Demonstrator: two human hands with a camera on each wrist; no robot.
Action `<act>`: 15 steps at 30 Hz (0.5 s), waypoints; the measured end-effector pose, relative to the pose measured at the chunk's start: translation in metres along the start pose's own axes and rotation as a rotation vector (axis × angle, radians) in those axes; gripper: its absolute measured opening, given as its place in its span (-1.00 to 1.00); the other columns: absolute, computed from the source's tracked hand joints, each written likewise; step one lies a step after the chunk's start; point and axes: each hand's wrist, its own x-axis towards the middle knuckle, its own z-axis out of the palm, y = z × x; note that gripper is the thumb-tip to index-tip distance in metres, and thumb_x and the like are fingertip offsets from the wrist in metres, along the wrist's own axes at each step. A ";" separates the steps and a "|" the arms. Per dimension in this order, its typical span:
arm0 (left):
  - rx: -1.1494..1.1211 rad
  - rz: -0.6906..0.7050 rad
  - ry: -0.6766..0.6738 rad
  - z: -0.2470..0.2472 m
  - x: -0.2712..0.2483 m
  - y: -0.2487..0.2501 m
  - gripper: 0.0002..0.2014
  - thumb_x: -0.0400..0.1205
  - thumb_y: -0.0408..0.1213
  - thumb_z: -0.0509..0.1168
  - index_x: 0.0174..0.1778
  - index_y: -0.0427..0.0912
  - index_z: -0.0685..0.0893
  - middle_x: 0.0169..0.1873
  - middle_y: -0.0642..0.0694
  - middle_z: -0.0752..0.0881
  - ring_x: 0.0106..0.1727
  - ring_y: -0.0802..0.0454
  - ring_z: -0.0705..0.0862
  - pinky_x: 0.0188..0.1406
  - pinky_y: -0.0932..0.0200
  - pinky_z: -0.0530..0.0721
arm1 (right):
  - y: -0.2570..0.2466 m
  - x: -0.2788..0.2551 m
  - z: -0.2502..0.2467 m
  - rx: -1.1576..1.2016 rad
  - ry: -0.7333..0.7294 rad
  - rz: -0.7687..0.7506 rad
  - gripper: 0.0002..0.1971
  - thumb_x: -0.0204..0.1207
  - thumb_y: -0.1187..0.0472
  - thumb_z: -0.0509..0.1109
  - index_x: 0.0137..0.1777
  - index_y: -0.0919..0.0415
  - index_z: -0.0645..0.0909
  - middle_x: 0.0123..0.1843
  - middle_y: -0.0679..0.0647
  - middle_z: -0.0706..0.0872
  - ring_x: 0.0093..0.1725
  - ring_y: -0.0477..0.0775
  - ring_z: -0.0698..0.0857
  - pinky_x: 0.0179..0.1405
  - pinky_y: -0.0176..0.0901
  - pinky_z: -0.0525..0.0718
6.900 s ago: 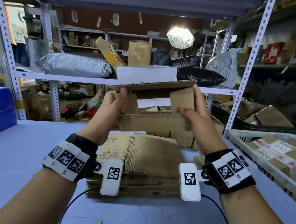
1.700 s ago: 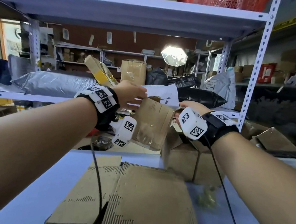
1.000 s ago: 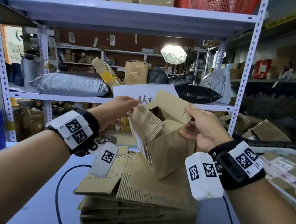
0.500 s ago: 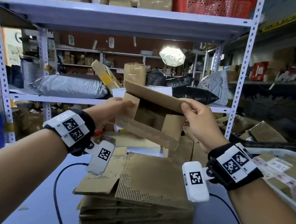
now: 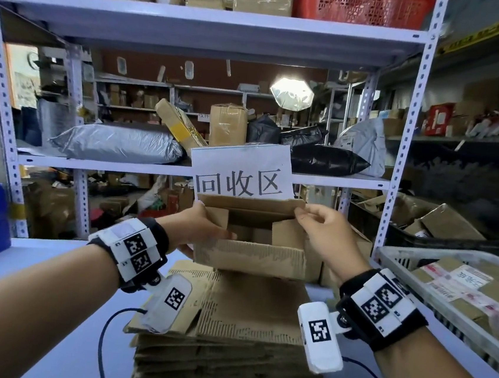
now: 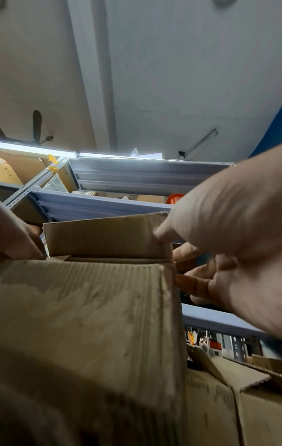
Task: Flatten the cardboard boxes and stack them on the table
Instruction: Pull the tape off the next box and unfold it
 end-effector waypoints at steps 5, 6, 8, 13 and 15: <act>-0.060 0.001 0.046 0.008 0.000 -0.006 -0.06 0.38 0.02 0.70 0.57 -0.01 0.28 0.16 -0.01 0.61 0.08 0.00 0.67 -0.37 -0.05 0.87 | 0.007 -0.011 0.007 -0.048 -0.019 -0.036 -0.73 0.56 0.11 0.47 0.20 -0.23 0.69 0.12 -0.26 0.78 0.22 -0.10 0.72 0.13 -0.16 0.69; -0.067 -0.002 0.067 0.009 0.000 -0.007 -0.01 0.36 0.07 0.70 0.58 0.00 0.25 0.13 0.01 0.59 0.06 0.03 0.65 -0.39 -0.03 0.86 | 0.008 -0.012 0.008 -0.067 -0.040 -0.026 -0.55 0.54 0.13 0.49 0.42 -0.18 0.61 0.27 -0.20 0.74 0.32 -0.05 0.68 0.26 -0.07 0.69; -0.099 -0.009 0.092 0.011 0.001 -0.008 0.01 0.36 0.09 0.69 0.60 0.03 0.21 0.12 0.02 0.58 0.05 0.04 0.63 -0.37 -0.11 0.87 | 0.009 -0.013 0.009 -0.065 -0.101 -0.003 -0.20 0.49 0.16 0.54 0.70 -0.14 0.31 0.53 -0.09 0.57 0.47 0.02 0.58 0.45 0.09 0.61; -0.200 0.002 0.048 0.011 0.002 -0.011 -0.24 0.49 -0.16 0.59 0.50 -0.02 0.27 0.14 -0.10 0.65 0.08 -0.09 0.74 -0.31 -0.23 0.87 | 0.008 -0.014 0.009 -0.042 -0.248 0.038 0.12 0.40 0.33 0.51 0.73 -0.36 -0.14 0.29 -0.06 0.61 -0.20 -0.23 0.71 -0.37 -0.27 0.71; -0.240 0.047 0.020 0.007 0.001 -0.012 -0.32 0.55 -0.24 0.54 0.50 -0.04 0.31 0.11 -0.15 0.70 0.03 -0.09 0.79 -0.27 -0.19 0.87 | 0.009 -0.015 0.008 -0.096 -0.305 0.015 0.26 0.33 0.37 0.48 0.64 -0.49 -0.37 0.43 0.06 0.54 -0.31 -0.19 0.65 -0.53 -0.38 0.57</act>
